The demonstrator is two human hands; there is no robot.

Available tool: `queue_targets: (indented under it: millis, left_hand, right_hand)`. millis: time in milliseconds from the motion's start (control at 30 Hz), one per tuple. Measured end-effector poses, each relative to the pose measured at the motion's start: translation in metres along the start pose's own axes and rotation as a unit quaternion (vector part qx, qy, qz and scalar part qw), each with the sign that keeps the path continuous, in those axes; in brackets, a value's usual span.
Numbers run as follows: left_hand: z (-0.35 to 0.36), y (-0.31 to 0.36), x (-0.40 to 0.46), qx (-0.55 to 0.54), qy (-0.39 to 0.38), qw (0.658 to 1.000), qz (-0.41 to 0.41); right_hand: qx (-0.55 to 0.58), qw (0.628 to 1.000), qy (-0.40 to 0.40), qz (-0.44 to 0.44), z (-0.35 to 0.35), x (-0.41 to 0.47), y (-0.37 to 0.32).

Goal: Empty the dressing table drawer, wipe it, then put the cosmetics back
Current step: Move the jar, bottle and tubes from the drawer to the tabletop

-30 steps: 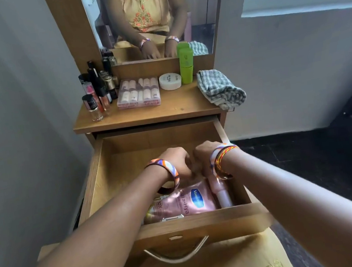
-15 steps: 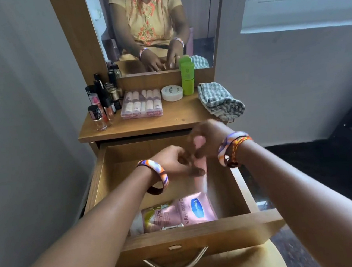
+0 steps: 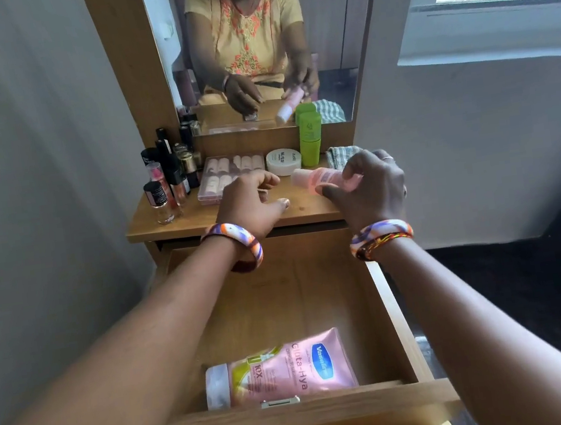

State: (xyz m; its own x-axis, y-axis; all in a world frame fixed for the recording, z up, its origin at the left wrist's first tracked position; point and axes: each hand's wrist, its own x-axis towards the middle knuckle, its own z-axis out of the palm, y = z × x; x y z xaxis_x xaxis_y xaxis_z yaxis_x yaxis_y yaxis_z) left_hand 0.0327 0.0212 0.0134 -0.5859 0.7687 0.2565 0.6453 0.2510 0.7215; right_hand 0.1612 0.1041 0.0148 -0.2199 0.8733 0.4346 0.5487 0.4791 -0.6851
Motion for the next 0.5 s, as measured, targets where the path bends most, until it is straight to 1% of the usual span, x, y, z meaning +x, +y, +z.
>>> queue_targets:
  millis: [133,267,433,500]
  left_hand:
    - [0.009,-0.001,0.004,0.041,-0.038,0.998,0.026]
    - [0.013,-0.002,0.009,0.047,-0.061,0.997,0.028]
    - [0.008,-0.005,0.007,0.048,-0.071,0.996,0.035]
    - [0.004,-0.006,0.001,0.052,-0.091,0.994,0.037]
  right_hand:
    - [-0.029,0.999,-0.042,-0.002,0.019,0.002,-0.001]
    - [-0.1,0.991,-0.084,-0.022,0.031,0.005,-0.004]
    - [-0.16,0.98,-0.108,-0.053,0.037,0.01,-0.006]
    - [-0.174,0.977,-0.114,-0.054,0.041,0.009,-0.006]
